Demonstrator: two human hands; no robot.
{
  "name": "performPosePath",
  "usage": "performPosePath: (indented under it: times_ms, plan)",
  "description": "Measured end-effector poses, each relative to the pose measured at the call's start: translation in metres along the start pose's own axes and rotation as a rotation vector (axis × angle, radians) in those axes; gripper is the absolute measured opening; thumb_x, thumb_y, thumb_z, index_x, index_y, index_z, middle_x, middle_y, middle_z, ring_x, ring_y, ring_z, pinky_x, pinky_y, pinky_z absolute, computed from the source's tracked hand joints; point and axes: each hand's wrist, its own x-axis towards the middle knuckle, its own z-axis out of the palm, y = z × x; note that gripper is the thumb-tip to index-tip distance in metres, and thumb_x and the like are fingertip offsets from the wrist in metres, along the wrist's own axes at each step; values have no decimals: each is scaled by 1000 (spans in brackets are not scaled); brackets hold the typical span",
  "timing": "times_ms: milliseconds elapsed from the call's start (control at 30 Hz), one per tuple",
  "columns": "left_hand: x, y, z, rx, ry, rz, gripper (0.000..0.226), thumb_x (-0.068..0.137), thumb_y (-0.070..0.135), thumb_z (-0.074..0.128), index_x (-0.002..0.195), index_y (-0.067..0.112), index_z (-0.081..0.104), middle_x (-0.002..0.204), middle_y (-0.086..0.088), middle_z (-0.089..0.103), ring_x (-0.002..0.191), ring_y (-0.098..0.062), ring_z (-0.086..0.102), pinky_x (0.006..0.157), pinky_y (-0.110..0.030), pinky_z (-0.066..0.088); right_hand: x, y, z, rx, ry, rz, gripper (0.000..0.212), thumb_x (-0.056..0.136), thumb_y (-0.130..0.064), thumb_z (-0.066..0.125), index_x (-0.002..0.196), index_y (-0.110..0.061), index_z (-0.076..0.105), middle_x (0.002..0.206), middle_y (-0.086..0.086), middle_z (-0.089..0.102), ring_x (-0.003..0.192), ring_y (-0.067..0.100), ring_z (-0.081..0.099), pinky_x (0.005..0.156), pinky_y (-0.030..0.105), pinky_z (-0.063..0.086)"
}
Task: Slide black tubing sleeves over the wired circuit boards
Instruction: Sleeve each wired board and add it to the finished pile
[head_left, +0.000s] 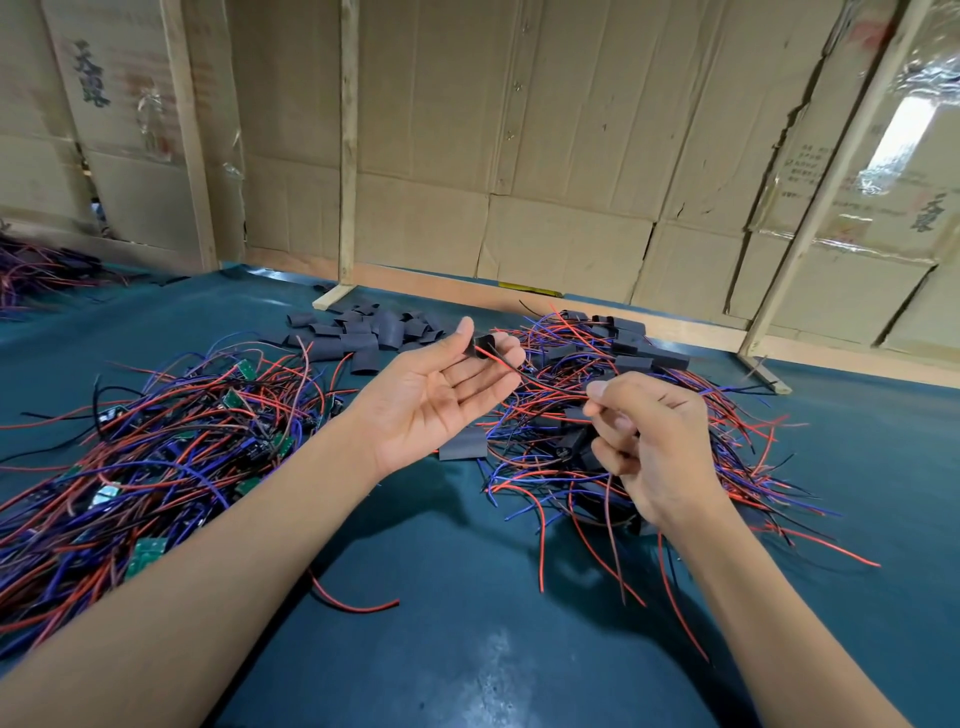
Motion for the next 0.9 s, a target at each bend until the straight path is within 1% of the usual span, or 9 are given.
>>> performPosePath:
  times_ms: [67, 133, 200, 267, 400, 567, 767, 900]
  plan:
    - [0, 0, -1, 2, -3, -5, 33, 95, 25, 63, 110, -2, 74, 116, -14, 71, 111, -23, 69, 86, -34, 58, 0, 1, 1, -5, 21, -4, 29, 84, -3, 66, 69, 17, 51, 47, -1, 30, 42, 13, 15, 45, 16, 20]
    - [0, 1, -2, 10, -9, -17, 33, 96, 24, 64, 114, -2, 72, 118, -15, 70, 114, -26, 67, 86, -36, 58, 1, 0, 2, -4, 39, -1, 24, 84, -6, 67, 63, 2, 60, 48, 0, 27, 43, 14, 14, 45, 16, 20]
    - [0, 1, -3, 20, -16, -28, 32, 97, 24, 64, 118, 0, 70, 122, -15, 69, 118, -28, 65, 87, -38, 57, 2, 0, 2, -2, 50, 7, 29, 86, -6, 66, 58, -8, 63, 49, 1, 26, 43, 14, 13, 44, 16, 20]
    - [0, 2, -4, 15, -24, -31, 33, 97, 23, 64, 120, 0, 68, 124, -15, 67, 121, -29, 63, 88, -39, 57, 1, -1, 3, -6, 57, 14, 33, 87, -6, 66, 54, -12, 63, 50, 2, 28, 43, 15, 13, 43, 17, 19]
    - [-1, 2, -3, 8, -47, -39, 41, 95, 23, 65, 128, -1, 60, 126, -16, 66, 125, -31, 60, 91, -41, 55, 1, -1, 2, -1, 86, 24, 38, 91, -4, 64, 54, -13, 63, 49, 0, 29, 43, 15, 14, 42, 17, 19]
    - [-2, 3, -2, 6, -74, -45, 47, 92, 23, 68, 132, 1, 55, 129, -15, 64, 129, -30, 57, 94, -43, 54, 2, -2, 4, 8, 126, 37, 34, 90, -4, 64, 57, -11, 67, 51, 1, 27, 47, 17, 12, 42, 17, 18]
    - [-3, 3, -2, -21, -81, -28, 47, 92, 17, 65, 134, -2, 53, 129, -17, 63, 128, -33, 57, 92, -43, 55, 3, -4, 4, 65, 145, 76, 29, 91, -6, 64, 62, -7, 66, 49, -2, 30, 43, 14, 13, 40, 17, 16]
    - [-2, 2, -2, -38, -85, -14, 47, 93, 15, 63, 136, -2, 52, 128, -15, 65, 127, -31, 59, 91, -41, 55, 3, -6, 4, 96, 149, 138, 31, 92, -10, 63, 61, -11, 68, 50, -4, 32, 40, 10, 16, 39, 20, 14]
